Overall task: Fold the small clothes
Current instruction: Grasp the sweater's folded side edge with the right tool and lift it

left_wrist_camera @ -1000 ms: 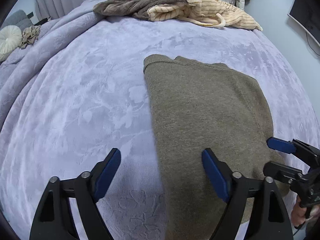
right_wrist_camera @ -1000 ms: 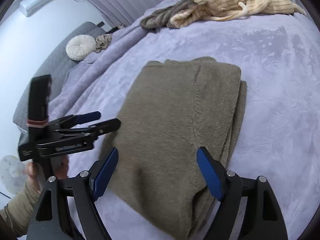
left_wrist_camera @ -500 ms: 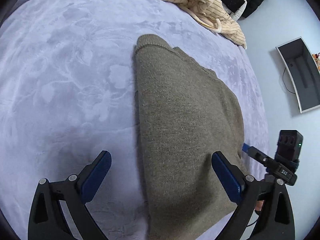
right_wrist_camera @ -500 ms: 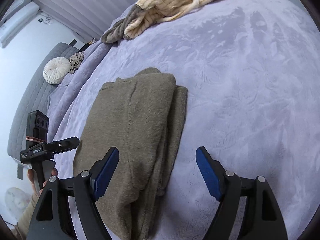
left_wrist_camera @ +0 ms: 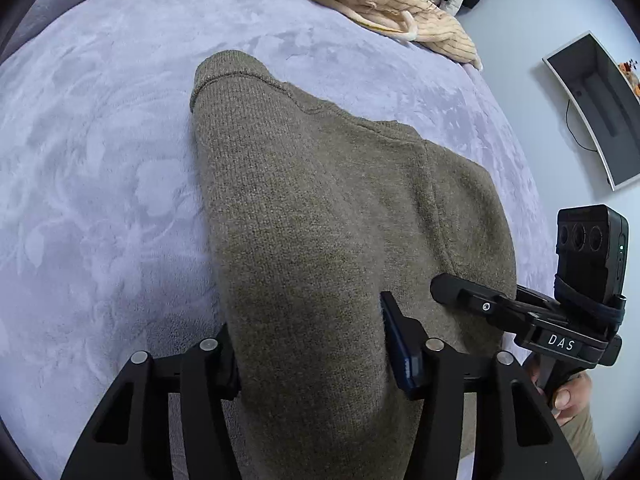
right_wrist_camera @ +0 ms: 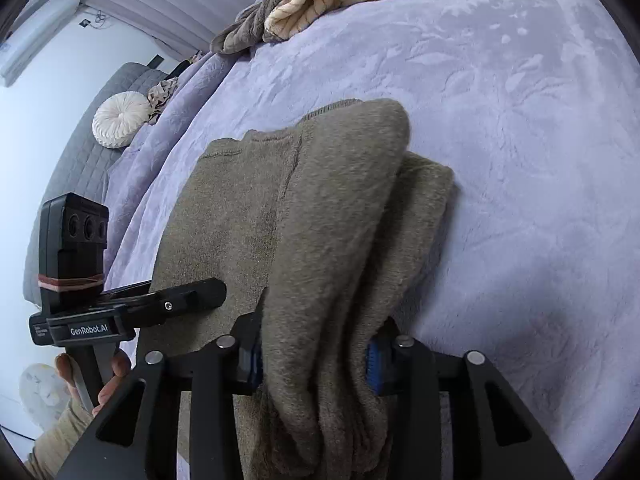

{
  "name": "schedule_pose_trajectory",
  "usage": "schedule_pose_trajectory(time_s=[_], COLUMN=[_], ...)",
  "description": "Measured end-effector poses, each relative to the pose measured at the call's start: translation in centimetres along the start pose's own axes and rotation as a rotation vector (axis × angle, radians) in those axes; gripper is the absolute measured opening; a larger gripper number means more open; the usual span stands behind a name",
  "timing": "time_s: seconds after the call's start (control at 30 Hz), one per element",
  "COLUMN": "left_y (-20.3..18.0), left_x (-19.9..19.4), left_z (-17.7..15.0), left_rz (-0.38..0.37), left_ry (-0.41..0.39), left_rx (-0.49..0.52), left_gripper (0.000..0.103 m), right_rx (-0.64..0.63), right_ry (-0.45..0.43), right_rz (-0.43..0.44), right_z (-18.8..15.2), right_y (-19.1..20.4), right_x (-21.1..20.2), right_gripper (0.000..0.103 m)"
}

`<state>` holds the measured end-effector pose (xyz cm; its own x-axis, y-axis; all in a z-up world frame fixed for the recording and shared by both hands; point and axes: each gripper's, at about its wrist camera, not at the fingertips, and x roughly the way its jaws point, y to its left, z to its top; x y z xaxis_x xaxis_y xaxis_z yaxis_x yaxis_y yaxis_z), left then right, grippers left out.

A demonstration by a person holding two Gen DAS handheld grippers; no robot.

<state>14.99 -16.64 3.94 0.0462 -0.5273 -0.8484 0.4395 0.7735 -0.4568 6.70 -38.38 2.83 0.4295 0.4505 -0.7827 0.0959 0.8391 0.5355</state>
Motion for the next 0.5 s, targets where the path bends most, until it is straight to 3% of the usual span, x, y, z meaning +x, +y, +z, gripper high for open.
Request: schedule_pose_trajectory(time_s=[0.17,0.5], left_y=[-1.1,-2.3], left_x=[-2.0,-6.4], left_z=[-0.6,-4.1], left_rz=[0.064,0.099], left_ry=[-0.026,-0.032], left_rx=[0.034,0.043], left_gripper=[0.049,0.049], right_rx=[-0.033,-0.066], right_ry=[-0.024,-0.029], right_rz=[-0.077,-0.134], right_z=[-0.3,-2.7], right_y=[2.5,7.0], right_x=[-1.2,-4.9], right_gripper=[0.036,0.036])
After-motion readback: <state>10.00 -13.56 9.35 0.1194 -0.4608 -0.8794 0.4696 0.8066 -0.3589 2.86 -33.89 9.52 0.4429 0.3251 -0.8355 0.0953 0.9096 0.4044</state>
